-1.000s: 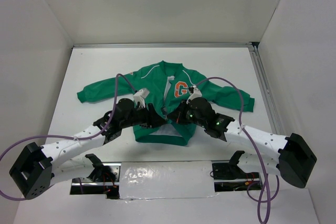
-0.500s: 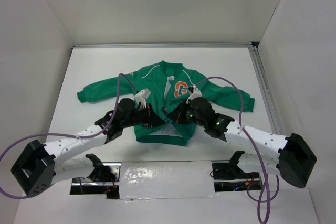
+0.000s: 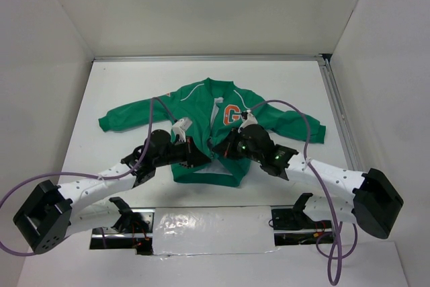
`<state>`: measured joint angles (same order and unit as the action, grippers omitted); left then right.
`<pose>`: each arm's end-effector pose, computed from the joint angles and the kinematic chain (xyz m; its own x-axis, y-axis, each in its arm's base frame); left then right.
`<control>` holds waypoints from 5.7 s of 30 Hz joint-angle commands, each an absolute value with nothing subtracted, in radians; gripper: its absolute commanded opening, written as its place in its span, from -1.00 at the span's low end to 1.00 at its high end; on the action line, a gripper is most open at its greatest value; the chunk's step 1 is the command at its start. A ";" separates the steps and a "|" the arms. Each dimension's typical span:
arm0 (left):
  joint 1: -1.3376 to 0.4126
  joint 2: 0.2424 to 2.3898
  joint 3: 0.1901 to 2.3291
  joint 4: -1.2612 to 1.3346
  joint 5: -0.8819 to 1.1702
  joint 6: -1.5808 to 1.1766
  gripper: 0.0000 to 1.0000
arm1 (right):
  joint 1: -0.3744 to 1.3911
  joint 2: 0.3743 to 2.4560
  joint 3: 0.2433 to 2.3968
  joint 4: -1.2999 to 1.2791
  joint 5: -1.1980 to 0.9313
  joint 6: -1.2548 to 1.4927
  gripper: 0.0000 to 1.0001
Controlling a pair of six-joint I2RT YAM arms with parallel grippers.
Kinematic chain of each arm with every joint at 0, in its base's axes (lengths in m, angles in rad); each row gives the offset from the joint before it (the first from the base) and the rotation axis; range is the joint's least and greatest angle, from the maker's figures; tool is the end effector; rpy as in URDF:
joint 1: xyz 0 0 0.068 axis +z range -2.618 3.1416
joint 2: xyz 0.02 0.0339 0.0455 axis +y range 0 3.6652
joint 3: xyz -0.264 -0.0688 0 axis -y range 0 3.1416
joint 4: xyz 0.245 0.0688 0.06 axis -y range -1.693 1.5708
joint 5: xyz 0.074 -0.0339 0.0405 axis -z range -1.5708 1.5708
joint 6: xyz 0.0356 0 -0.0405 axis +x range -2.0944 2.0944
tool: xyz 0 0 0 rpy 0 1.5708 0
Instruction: Zip up the jacket
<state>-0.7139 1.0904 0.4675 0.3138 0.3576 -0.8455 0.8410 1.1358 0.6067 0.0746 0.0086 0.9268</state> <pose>0.1689 -0.1628 0.2208 -0.8001 -0.2343 -0.5522 0.4020 0.4739 -0.7835 0.1662 0.1854 0.2329 -0.7676 0.3413 -0.5425 -0.2103 0.6654 0.7163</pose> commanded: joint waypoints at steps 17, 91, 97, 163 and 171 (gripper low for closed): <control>-0.695 1.055 0.532 0.080 0.419 -0.765 -1.00 | 0.831 1.091 0.690 -0.061 0.018 0.778 -0.34; -0.647 1.445 0.569 -0.356 0.489 -0.831 -1.00 | 1.043 1.594 0.833 -0.106 -0.290 0.146 0.06; -0.646 1.424 0.580 -0.364 0.479 -0.808 -1.00 | 1.060 1.595 0.816 -0.071 -0.239 0.121 0.04; -0.647 1.424 0.611 -0.357 0.474 -0.762 -1.00 | 1.138 1.606 0.793 0.091 -0.172 0.041 0.04; -0.647 1.440 0.620 -0.356 0.465 -0.753 -1.00 | 1.138 1.615 0.773 0.091 -0.242 0.023 0.01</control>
